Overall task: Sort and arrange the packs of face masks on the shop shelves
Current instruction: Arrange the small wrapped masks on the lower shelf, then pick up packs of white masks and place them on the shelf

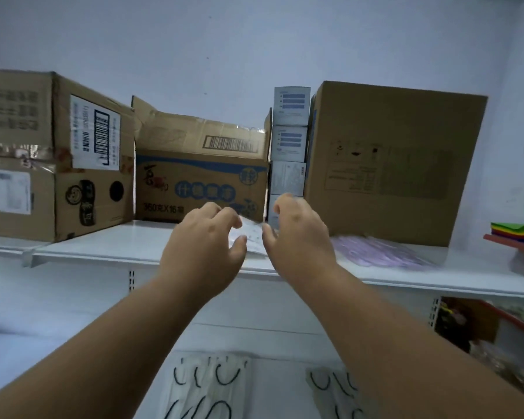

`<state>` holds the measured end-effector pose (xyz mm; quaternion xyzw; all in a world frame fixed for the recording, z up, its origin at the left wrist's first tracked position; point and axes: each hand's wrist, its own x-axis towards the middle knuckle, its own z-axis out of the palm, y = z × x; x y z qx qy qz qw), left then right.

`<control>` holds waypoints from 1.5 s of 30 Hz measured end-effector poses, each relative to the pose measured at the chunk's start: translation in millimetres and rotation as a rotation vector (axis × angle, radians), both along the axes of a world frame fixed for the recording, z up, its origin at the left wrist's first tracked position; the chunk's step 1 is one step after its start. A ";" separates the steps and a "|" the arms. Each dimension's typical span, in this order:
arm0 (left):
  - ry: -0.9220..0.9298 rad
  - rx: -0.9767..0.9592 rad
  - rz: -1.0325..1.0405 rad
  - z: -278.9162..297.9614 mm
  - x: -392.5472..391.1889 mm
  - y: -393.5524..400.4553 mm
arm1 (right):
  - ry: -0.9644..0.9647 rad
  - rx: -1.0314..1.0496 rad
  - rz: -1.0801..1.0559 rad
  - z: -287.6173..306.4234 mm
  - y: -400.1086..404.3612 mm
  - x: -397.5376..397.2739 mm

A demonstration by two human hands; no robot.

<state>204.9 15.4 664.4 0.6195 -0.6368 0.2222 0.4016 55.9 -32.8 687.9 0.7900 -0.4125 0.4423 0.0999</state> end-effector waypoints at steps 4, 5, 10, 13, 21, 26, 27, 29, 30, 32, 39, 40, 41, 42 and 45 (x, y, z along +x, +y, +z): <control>0.068 -0.100 -0.025 -64.2 -49.2 52.0 | -0.084 -0.116 0.132 -46.5 37.4 -46.8; 0.077 -0.101 -0.025 -81.8 -61.8 62.9 | -0.088 -0.113 0.155 -61.6 47.0 -57.6; 0.088 0.008 -0.037 -158.6 -101.1 115.0 | -0.058 -0.008 0.247 -138.0 95.3 -93.9; 0.108 0.106 -0.006 -201.5 -97.8 145.4 | -0.055 0.079 0.270 -185.0 120.5 -101.7; 0.135 0.612 0.024 -341.8 -47.4 169.3 | 0.027 0.493 0.216 -335.7 130.2 -76.8; 0.135 0.771 -0.027 -390.9 -11.1 155.0 | 0.063 0.650 0.152 -392.2 122.2 -36.6; 0.141 0.795 -0.031 -401.4 -5.3 152.6 | 0.074 0.689 0.158 -405.2 120.5 -30.2; 0.158 0.862 -0.035 -425.8 5.7 144.6 | 0.076 0.802 0.165 -434.5 115.1 -19.0; 0.163 0.899 -0.026 -439.2 10.8 141.2 | 0.073 0.859 0.164 -450.6 112.3 -14.0; 0.157 0.965 0.005 -465.3 20.5 135.6 | 0.069 0.925 0.170 -482.0 106.7 -2.7; 0.145 1.126 0.111 -539.7 41.3 119.6 | 0.154 1.016 0.244 -591.4 67.7 41.0; 0.135 1.158 0.114 -552.7 42.3 118.0 | 0.169 1.033 0.233 -607.2 62.4 43.5; 0.139 1.186 0.112 -565.8 43.0 116.8 | 0.189 1.050 0.225 -623.1 58.0 45.5; 0.159 1.211 0.111 -579.0 44.1 115.3 | 0.216 1.063 0.223 -638.8 53.8 48.1; 0.211 1.247 0.132 -615.8 50.4 102.7 | 0.304 1.109 0.246 -680.3 35.2 64.3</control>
